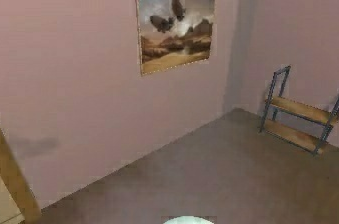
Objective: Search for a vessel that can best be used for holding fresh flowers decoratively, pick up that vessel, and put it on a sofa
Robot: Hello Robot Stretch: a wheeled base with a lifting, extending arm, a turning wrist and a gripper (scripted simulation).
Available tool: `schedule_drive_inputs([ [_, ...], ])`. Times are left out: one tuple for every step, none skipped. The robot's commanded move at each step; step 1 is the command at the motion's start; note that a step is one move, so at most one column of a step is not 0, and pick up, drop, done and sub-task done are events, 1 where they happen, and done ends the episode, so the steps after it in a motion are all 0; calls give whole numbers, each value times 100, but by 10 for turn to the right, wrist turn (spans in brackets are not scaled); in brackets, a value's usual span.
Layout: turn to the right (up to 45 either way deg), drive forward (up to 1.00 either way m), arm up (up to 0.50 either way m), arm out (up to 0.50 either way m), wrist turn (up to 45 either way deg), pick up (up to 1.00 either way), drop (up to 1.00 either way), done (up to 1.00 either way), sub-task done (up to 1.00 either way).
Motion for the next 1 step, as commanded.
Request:
schedule_drive_inputs([
  [0,25,0,0,0,0,0,0,0],
])
